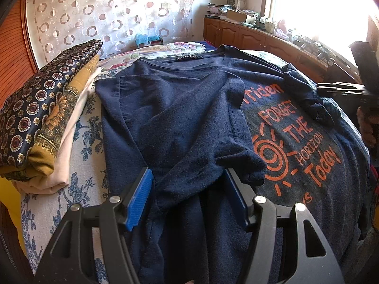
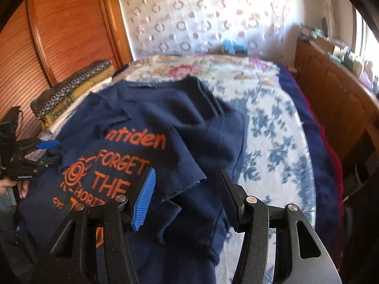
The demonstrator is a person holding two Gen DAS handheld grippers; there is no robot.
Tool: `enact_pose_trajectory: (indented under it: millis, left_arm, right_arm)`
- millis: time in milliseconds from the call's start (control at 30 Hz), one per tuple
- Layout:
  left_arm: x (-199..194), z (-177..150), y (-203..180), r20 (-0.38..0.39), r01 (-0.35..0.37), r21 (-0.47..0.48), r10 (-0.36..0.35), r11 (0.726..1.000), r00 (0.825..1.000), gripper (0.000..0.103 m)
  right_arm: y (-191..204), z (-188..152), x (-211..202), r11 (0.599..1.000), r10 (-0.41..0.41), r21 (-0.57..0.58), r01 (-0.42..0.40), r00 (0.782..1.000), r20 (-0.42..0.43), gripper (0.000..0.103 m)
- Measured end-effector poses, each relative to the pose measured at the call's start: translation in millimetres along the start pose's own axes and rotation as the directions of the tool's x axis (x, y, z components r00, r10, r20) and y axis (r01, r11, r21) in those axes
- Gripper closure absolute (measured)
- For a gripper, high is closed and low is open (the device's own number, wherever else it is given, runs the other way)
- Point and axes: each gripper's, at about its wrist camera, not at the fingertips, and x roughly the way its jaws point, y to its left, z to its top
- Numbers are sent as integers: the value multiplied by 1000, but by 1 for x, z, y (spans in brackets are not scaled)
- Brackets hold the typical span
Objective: Fold small clothes
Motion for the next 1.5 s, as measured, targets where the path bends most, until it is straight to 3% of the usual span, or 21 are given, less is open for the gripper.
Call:
enact_pose_trajectory:
  millis: [67, 133, 167, 200, 333, 467, 500, 533, 567, 600, 700, 900, 1100, 1500]
  left_arm:
    - [0, 0, 0, 0, 0, 0, 0, 1000, 1000, 41]
    - [0, 0, 0, 0, 0, 0, 0, 1000, 1000, 40]
    - [0, 0, 0, 0, 1, 0, -1, 1000, 1000, 40]
    - [0, 0, 0, 0, 0, 0, 0, 1000, 1000, 40]
    - [0, 0, 0, 0, 0, 0, 0, 1000, 1000, 40]
    - [0, 0, -1, 0, 0, 0, 0, 1000, 1000, 40]
    - [0, 0, -1, 0, 0, 0, 0, 1000, 1000, 40]
    - [0, 0, -1, -1, 0, 0, 0, 1000, 1000, 39]
    - [0, 0, -1, -1, -1, 0, 1, 1000, 1000, 39]
    - [0, 0, -1, -1, 0, 1, 0, 1000, 1000, 39]
    - [0, 0, -1, -1, 0, 1, 0, 1000, 1000, 39]
    - [0, 0, -1, 0, 1, 0, -1, 1000, 1000, 39]
    - [0, 0, -1, -2, -2, 4, 2, 1000, 1000, 38]
    - [-1, 0, -1, -4, 3, 8, -3, 1000, 1000, 38]
  right_arm:
    - [-1, 1, 14, 1000, -10, 5, 11, 1000, -28, 50]
    - [-1, 3, 23, 1000, -7, 11, 7, 999, -44, 72]
    - [0, 5, 27, 1000, 9, 9, -9, 999, -48, 90]
    - [3, 8, 28, 1000, 22, 3, -22, 999, -46, 96]
    - [25, 29, 24, 995, 92, -44, -93, 996, -13, 99]
    - [57, 51, 26, 987, 128, -102, -127, 992, 6, 99]
    - [62, 54, 27, 985, 133, -110, -131, 991, 12, 94]
    - [67, 56, 29, 984, 140, -116, -138, 990, 13, 86]
    - [69, 58, 31, 983, 143, -117, -141, 990, 9, 57]
    - [69, 58, 30, 985, 135, -113, -133, 991, 14, 43]
    - [63, 53, 26, 987, 136, -92, -134, 990, 21, 43]
    - [44, 15, 12, 992, 37, -116, -40, 999, -23, 45]
    - [32, -23, 11, 995, 48, -84, -54, 996, -72, 49]
    - [65, -32, 14, 982, 31, -182, -41, 998, -59, 49]
